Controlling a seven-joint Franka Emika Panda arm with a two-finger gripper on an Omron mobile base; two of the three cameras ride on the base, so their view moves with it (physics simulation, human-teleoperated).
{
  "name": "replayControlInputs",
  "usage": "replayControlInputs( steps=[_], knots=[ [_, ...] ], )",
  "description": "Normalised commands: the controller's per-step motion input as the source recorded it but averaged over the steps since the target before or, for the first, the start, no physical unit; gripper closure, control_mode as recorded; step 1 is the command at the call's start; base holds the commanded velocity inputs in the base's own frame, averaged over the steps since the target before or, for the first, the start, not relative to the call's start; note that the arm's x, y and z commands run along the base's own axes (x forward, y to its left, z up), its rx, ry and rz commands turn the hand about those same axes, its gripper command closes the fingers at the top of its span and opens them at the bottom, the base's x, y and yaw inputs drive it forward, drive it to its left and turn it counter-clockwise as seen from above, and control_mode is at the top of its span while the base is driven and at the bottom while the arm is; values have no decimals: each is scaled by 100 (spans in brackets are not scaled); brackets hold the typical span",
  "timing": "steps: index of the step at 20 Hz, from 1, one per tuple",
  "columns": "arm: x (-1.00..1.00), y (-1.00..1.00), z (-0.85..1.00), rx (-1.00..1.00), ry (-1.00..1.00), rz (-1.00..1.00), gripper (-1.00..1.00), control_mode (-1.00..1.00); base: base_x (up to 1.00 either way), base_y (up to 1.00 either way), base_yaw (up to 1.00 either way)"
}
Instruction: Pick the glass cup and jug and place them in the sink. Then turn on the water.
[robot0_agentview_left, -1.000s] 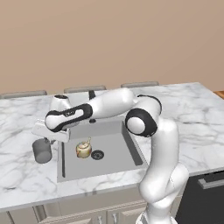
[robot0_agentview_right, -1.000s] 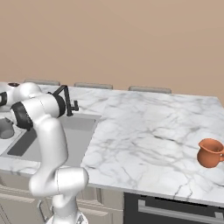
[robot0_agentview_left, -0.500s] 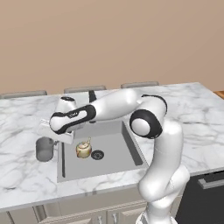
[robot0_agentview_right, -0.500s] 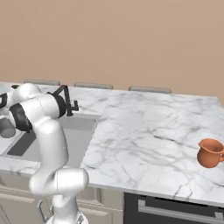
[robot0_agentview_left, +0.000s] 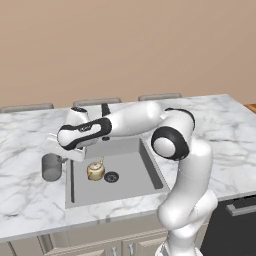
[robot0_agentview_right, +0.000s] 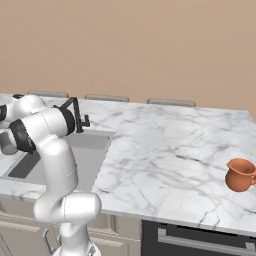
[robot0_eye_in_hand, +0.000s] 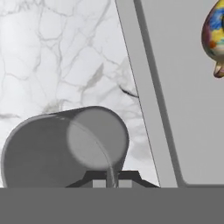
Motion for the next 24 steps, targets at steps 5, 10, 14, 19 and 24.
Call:
replayControlInputs(
  steps=[5,10,14,19,24],
  knots=[
    [-44,-48,9,0,0,0,100,-100,0,0,0],
    [-63,-73,22,0,0,-1,100,-100,0,0,0],
    [-55,-85,15,0,-2,-2,100,-100,0,0,0],
    [-14,-75,1,-3,-7,-3,100,-100,0,0,0],
    [3,-15,-32,-11,-15,0,100,-100,0,0,0]
  ],
)
